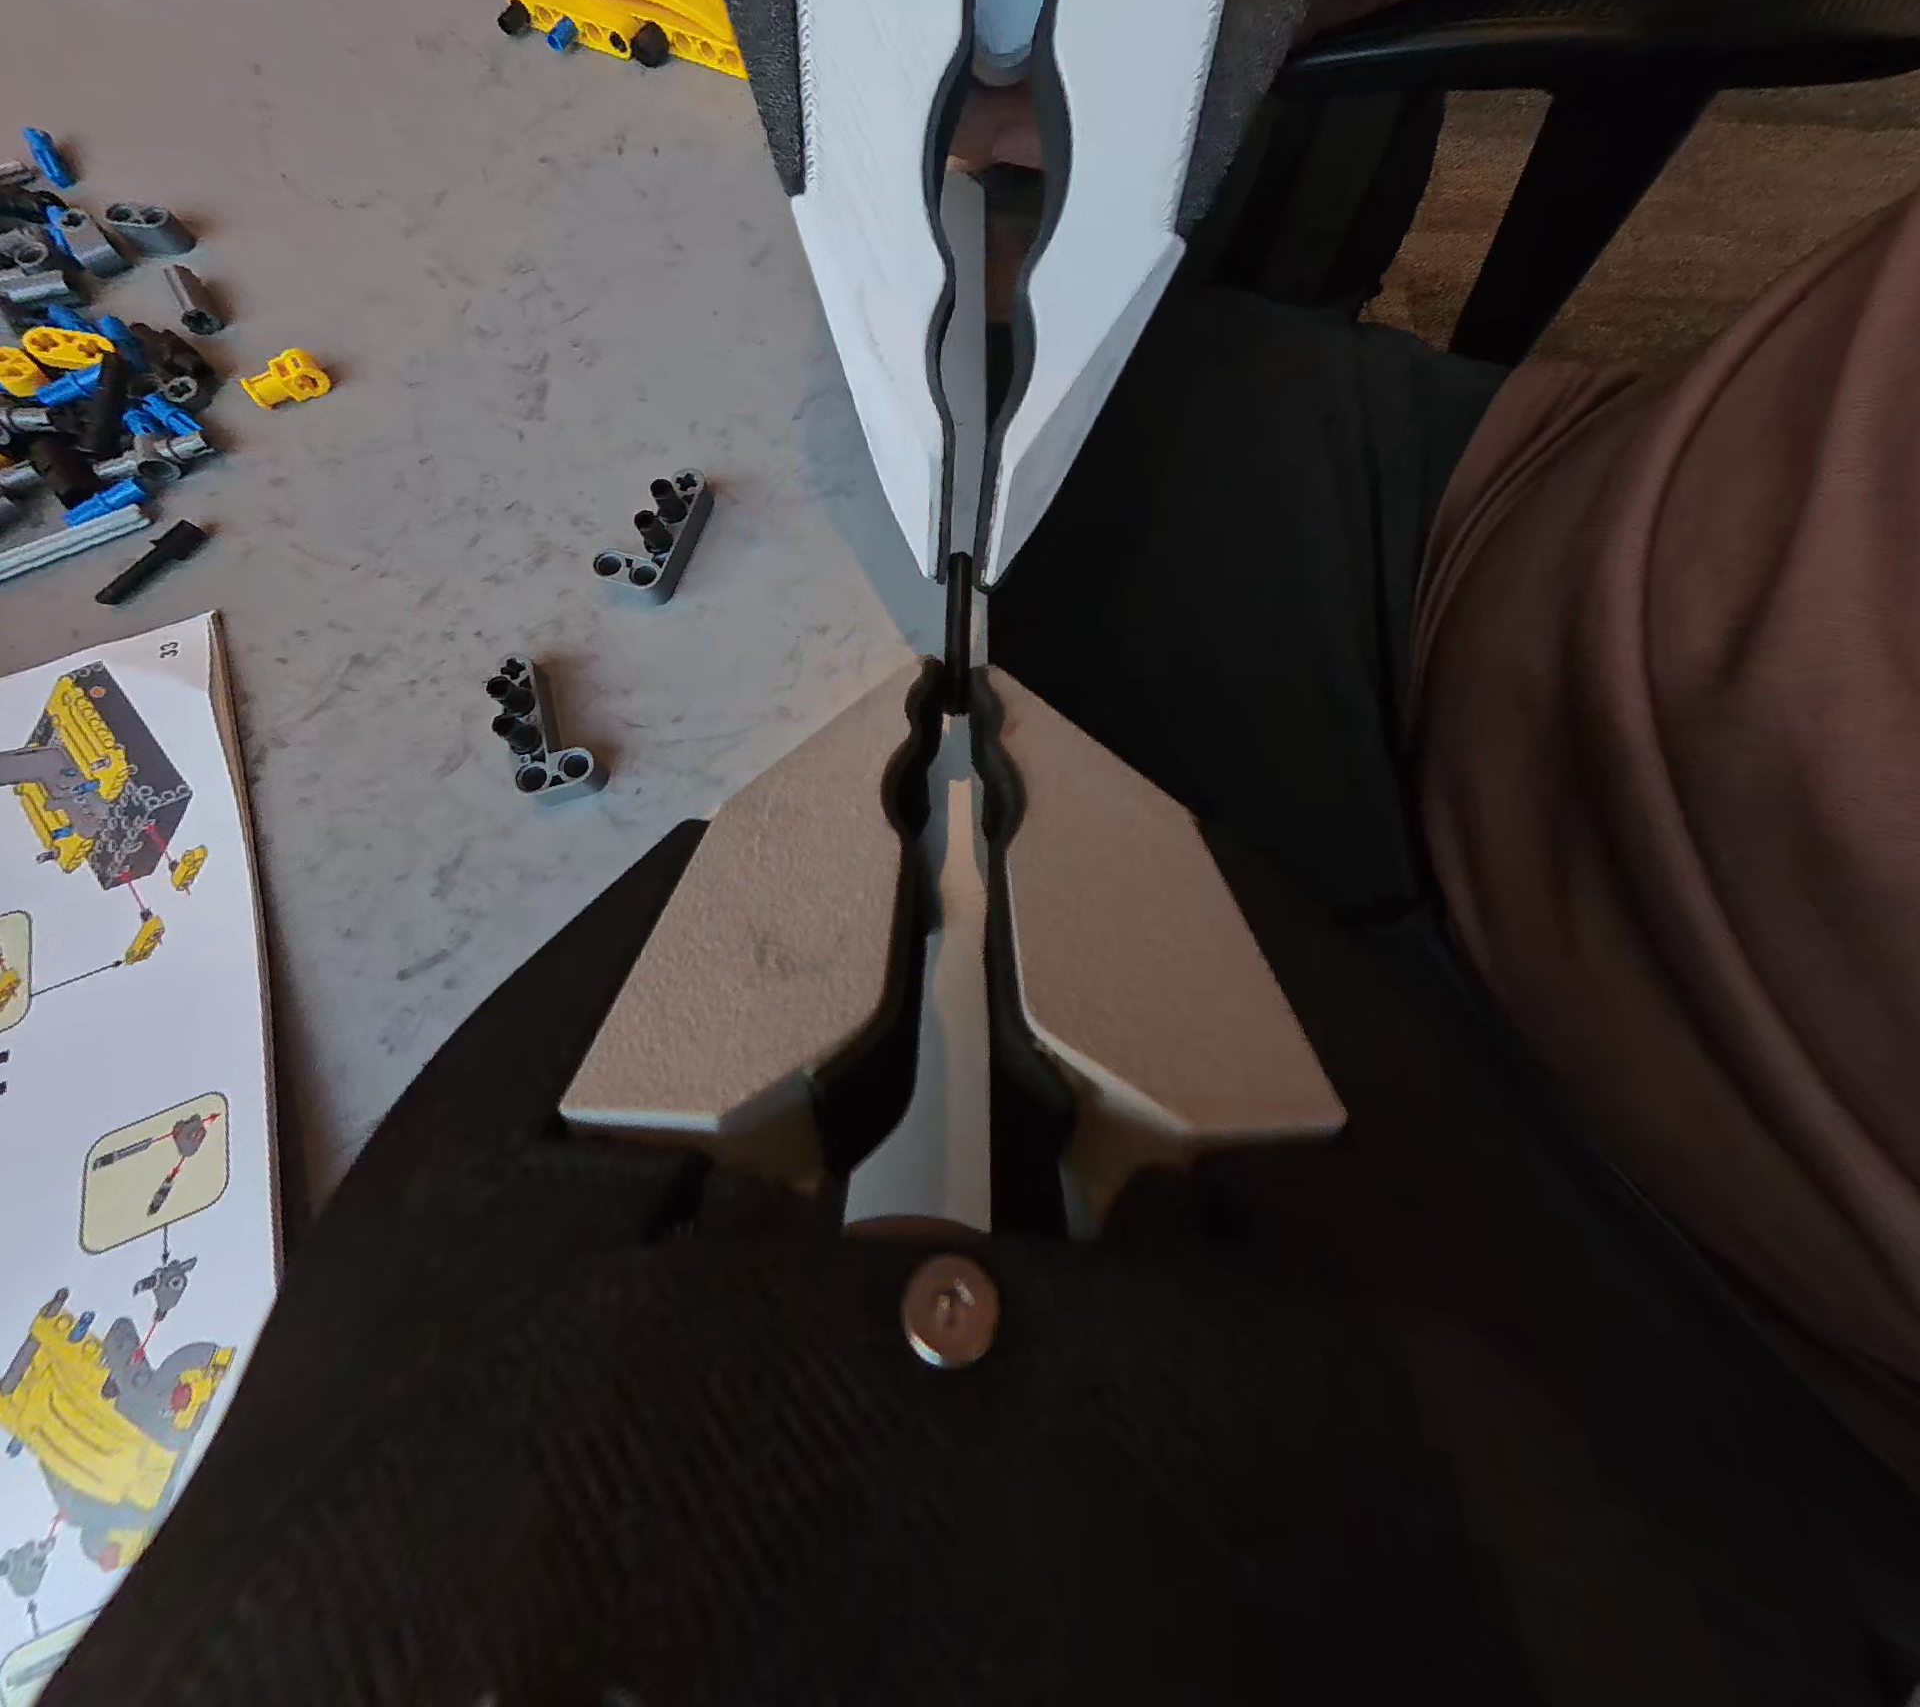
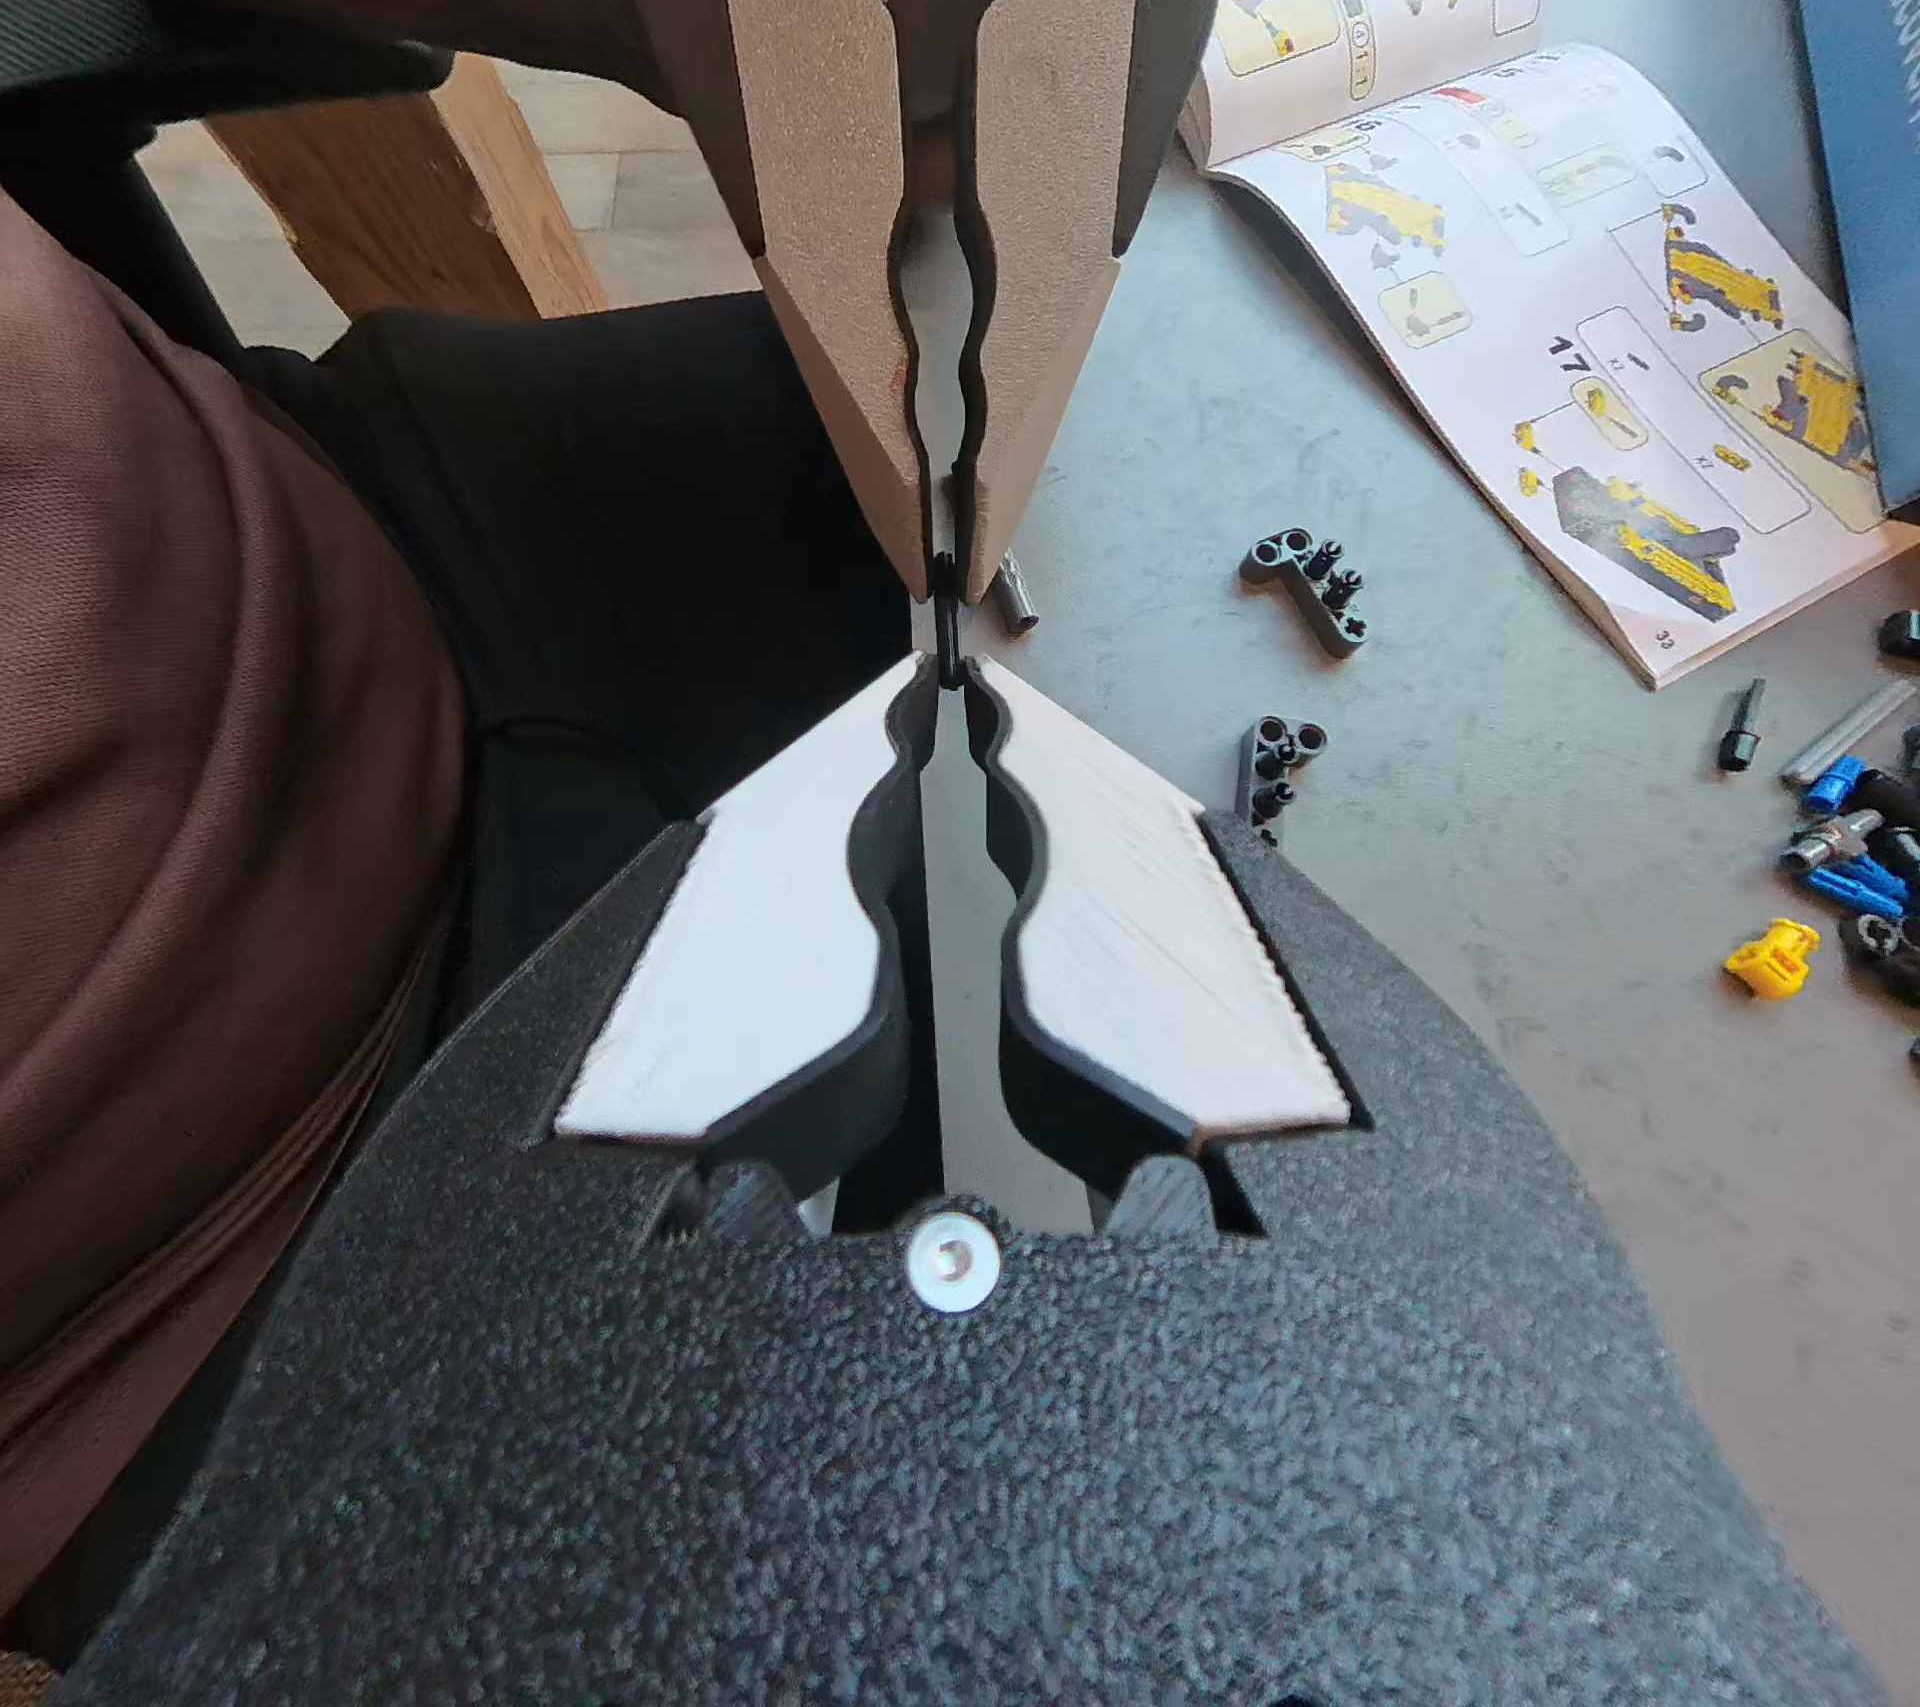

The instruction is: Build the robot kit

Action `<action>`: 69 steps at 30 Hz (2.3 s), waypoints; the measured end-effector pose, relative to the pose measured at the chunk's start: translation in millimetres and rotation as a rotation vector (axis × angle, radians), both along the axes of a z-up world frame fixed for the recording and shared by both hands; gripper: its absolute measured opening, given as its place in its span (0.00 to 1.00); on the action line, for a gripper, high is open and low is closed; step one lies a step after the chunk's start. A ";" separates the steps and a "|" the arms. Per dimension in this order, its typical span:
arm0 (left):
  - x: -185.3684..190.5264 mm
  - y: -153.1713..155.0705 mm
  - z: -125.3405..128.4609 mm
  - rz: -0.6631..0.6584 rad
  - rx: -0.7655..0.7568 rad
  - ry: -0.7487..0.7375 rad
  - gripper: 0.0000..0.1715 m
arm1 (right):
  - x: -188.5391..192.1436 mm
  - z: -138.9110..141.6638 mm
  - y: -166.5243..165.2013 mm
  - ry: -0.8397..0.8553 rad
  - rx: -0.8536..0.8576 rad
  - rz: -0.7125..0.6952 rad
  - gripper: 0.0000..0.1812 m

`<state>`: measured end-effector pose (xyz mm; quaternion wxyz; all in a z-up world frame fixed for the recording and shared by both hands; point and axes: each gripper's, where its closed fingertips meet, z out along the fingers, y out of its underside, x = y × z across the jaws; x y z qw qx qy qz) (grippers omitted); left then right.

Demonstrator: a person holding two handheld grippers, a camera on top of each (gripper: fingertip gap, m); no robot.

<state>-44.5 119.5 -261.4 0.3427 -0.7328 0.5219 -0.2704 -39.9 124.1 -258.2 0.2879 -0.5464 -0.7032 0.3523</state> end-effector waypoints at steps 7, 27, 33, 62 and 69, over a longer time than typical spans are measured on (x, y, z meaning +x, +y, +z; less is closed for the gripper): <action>-0.5 0.9 4.5 0.011 -0.044 -0.056 0.00 | -1.7 4.9 1.7 0.028 0.017 -0.007 0.02; -18.8 13.8 1.5 0.137 -0.117 -0.007 0.12 | -0.5 2.4 13.7 0.017 -0.042 -0.065 0.02; -20.6 13.1 -17.3 0.159 -0.110 0.125 0.09 | 1.2 -3.3 17.9 -0.025 -0.073 -0.093 0.02; -21.3 1.0 8.8 0.037 0.054 -0.058 0.02 | -6.8 18.6 3.1 0.091 -0.048 -0.077 0.02; -23.0 0.2 2.7 0.020 0.007 -0.036 0.02 | -5.8 -0.3 4.1 0.021 0.035 -0.069 0.02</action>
